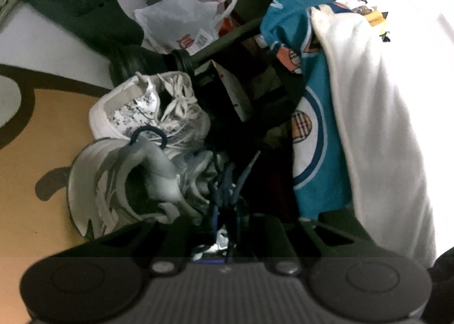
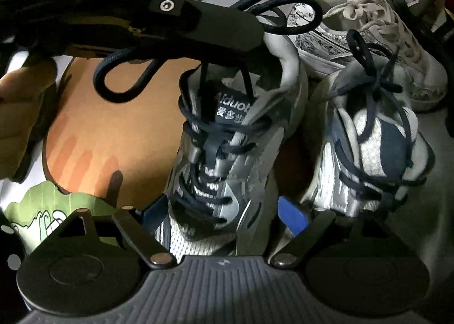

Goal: Organize scattered shoes

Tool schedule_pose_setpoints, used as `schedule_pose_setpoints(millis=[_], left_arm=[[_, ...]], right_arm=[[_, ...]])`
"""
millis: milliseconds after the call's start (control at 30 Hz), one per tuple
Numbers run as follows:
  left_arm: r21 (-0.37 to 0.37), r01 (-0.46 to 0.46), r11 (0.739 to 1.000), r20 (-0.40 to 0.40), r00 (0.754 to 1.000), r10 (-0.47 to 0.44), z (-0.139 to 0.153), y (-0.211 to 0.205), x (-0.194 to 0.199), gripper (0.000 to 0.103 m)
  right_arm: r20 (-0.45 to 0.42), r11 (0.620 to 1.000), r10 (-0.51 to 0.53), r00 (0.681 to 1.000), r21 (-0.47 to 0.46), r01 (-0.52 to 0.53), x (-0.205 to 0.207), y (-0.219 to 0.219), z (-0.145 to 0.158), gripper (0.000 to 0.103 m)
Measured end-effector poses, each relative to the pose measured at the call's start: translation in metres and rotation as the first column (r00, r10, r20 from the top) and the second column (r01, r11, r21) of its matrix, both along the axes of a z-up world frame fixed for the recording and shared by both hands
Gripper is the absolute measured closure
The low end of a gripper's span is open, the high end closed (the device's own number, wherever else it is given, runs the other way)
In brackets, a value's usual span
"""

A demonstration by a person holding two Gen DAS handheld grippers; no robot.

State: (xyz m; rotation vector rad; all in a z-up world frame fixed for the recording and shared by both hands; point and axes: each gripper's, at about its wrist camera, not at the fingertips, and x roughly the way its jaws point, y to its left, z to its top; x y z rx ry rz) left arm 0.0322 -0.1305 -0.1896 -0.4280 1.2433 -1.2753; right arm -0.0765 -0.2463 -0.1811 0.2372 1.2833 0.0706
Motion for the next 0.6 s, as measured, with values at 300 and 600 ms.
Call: schedule_pose_setpoints(millis=[300, 600], left_arm=[[0.215, -0.176, 0.961, 0.000, 0.984, 0.180, 0.027, 0.017, 0.004, 0.050], [0.312, -0.412, 0.856, 0.050, 0.907, 0.418, 0.054, 0.053, 0.008, 0.047]], right_arm=[[-0.069, 0.999, -0.053, 0.996, -0.005, 0.053, 0.009, 0.000, -0.008, 0.006], [-0.135, 0.999, -0.036, 0.990, 0.020, 0.039, 0.013, -0.003, -0.012, 0.005]])
